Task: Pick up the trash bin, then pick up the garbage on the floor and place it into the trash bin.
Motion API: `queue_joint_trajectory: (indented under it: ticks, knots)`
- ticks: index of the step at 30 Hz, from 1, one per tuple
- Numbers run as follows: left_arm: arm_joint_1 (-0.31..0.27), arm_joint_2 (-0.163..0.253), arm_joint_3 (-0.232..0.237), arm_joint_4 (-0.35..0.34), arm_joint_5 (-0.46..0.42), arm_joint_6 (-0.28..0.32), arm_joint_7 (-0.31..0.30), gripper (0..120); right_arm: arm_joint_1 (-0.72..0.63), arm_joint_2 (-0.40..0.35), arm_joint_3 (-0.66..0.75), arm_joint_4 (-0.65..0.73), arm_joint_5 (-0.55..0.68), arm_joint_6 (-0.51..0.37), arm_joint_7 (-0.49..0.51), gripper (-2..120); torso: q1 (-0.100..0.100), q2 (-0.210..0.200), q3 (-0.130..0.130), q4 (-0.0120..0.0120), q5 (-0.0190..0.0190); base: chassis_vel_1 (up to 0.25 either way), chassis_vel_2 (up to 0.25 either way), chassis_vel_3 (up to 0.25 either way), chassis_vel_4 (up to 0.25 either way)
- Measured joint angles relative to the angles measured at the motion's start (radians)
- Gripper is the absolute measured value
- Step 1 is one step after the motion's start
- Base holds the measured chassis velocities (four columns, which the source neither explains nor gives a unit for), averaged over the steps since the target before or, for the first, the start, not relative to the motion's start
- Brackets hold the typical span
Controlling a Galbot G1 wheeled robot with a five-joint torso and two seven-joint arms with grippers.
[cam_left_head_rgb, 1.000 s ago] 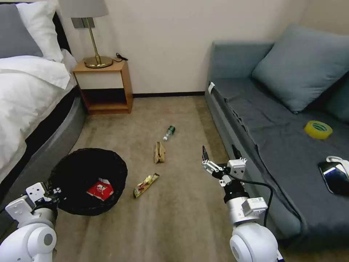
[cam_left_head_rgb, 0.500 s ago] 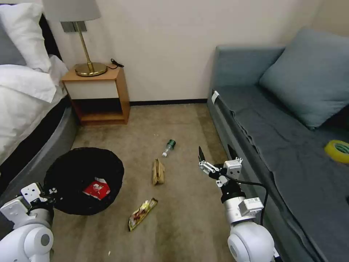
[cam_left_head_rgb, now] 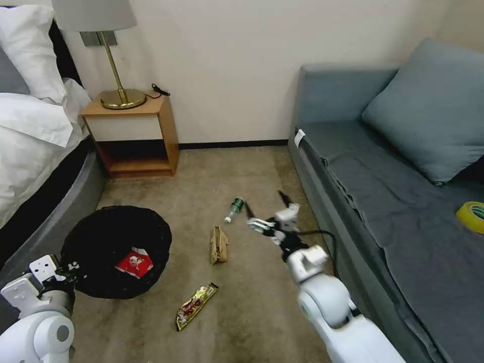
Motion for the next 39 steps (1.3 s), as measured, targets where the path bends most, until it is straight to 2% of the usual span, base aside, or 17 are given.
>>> queue_joint_trajectory:
  ticks: [3, 4, 6, 8, 9, 12, 16, 18, 19, 20, 24, 28, 39]
  knots:
    - [-0.001, -0.006, -0.002, 0.01, 0.003, -0.006, 0.002, 2, 0.171, -0.078, -0.196, -0.153, -0.026, 0.013, -0.028, 100, 0.0, 0.0, 0.0, -0.0006, 0.0004, 0.0, 0.0, 0.0, 0.0]
    - [-0.001, -0.006, -0.002, 0.01, 0.003, -0.006, 0.002, 2, 0.171, -0.078, -0.196, -0.153, -0.026, 0.013, -0.028, 100, 0.0, 0.0, 0.0, -0.0006, 0.0004, 0.0, 0.0, 0.0, 0.0]
    - [-0.002, -0.012, -0.005, 0.019, 0.008, -0.011, 0.003, 2, 0.278, -0.094, -0.315, -0.264, -0.069, 0.061, -0.056, 100, 0.0, 0.0, 0.0, -0.0002, -0.0009, 0.0, 0.0, 0.0, 0.0]
    - [-0.003, -0.016, -0.007, 0.027, 0.014, -0.014, 0.004, 2, 0.333, -0.084, -0.409, -0.35, -0.122, 0.114, -0.092, 100, 0.0, 0.0, 0.0, -0.0005, 0.0003, 0.0, 0.0, 0.0, 0.0]
    - [-0.003, -0.016, -0.007, 0.027, 0.014, -0.014, 0.004, 2, 0.333, -0.084, -0.409, -0.35, -0.122, 0.114, -0.092, 100, 0.0, 0.0, 0.0, -0.0005, 0.0003, 0.0, 0.0, 0.0, 0.0]
    - [-0.006, -0.022, -0.01, 0.037, 0.019, -0.017, 0.007, 2, 0.378, -0.022, -0.492, -0.468, -0.253, 0.213, -0.128, 100, 0.0, 0.0, 0.0, -0.0005, -0.0004, 0.0, 0.0, 0.0, 0.0]
    - [-0.009, -0.026, -0.012, 0.04, 0.021, -0.018, 0.007, 2, 0.389, 0.036, -0.522, -0.551, -0.356, 0.261, -0.137, 100, 0.0, 0.0, 0.0, -0.0004, 0.0, 0.0, 0.0, 0.0, 0.0]
    - [-0.01, -0.034, -0.011, 0.042, 0.028, -0.021, 0.008, 2, 0.398, 0.135, -0.55, -0.726, -0.518, 0.358, -0.139, 100, 0.0, 0.0, 0.0, -0.0002, -0.0001, 0.0, 0.0, 0.0, 0.0]
    - [-0.01, -0.036, -0.01, 0.041, 0.029, -0.022, 0.008, 2, 0.4, 0.156, -0.551, -0.771, -0.558, 0.385, -0.14, 100, 0.0, 0.0, 0.0, -0.0002, -0.0002, 0.0, 0.0, 0.0, 0.0]
    - [-0.01, -0.036, -0.01, 0.041, 0.029, -0.022, 0.008, 2, 0.4, 0.156, -0.551, -0.771, -0.558, 0.385, -0.14, 100, 0.0, 0.0, 0.0, -0.0002, -0.0002, 0.0, 0.0, 0.0, 0.0]
    - [-0.002, -0.045, -0.01, 0.025, 0.031, -0.026, 0.012, 2, 0.405, 0.213, -0.577, -0.922, -0.685, 0.464, -0.144, 100, 0.0, 0.0, 0.0, -0.0004, -0.0003, 0.0, 0.0, 0.0, 0.0]
    - [0.004, -0.047, -0.012, -0.001, 0.026, -0.026, 0.012, 2, 0.409, 0.23, -0.613, -0.979, -0.706, 0.487, -0.145, 100, 0.0, 0.0, 0.0, -0.0004, -0.0001, 0.0, 0.0, 0.0, 0.0]
    - [0.01, -0.044, -0.028, -0.021, 0.01, -0.026, 0.012, 2, 0.411, 0.261, -0.679, -1.041, -0.723, 0.497, -0.143, 100, 0.0, 0.0, 0.0, -0.0004, -0.0002, 0.0, 0.0, 0.0, 0.0]
